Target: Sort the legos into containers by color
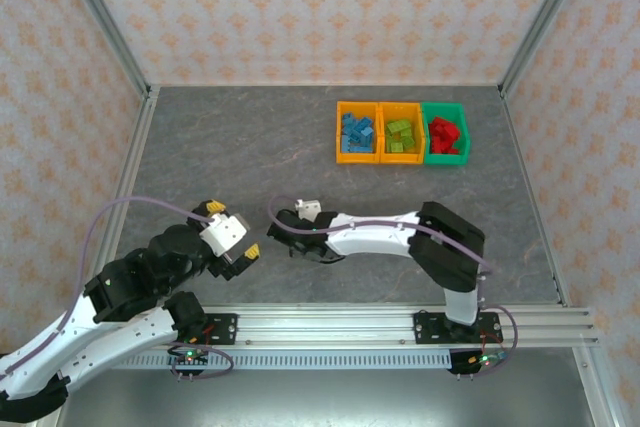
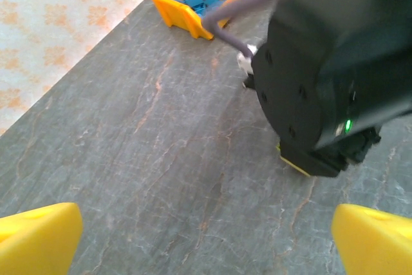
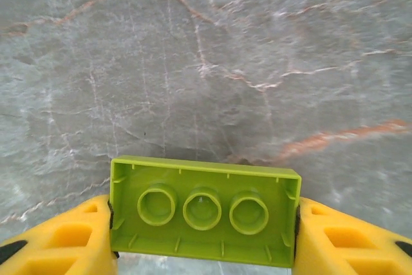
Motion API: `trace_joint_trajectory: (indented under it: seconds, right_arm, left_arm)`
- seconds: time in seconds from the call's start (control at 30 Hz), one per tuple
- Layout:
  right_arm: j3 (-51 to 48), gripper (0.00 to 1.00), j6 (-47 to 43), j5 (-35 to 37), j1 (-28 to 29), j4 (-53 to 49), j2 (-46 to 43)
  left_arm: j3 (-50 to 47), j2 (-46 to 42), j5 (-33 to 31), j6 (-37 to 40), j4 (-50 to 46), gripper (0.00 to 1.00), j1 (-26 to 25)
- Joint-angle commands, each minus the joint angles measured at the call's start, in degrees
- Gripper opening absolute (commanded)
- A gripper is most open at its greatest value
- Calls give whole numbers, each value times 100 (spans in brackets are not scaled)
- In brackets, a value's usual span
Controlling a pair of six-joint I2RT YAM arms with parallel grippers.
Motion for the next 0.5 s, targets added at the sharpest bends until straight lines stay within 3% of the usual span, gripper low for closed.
trace_joint_trajectory:
  seconds: [0.0,0.23,0.47]
  right_arm:
    - [-203,50,51,299,-222,217,-802]
    - [-563,49,-407,377,-1250,184,-1775]
    - [-274,49,-1211,144,-3213,428,-1887]
  left_arm:
    - [-124,47,525,217,255,100,12]
    - [-212,197,707,87,528,100,8]
    - [-168,458,557,2,487,100,12]
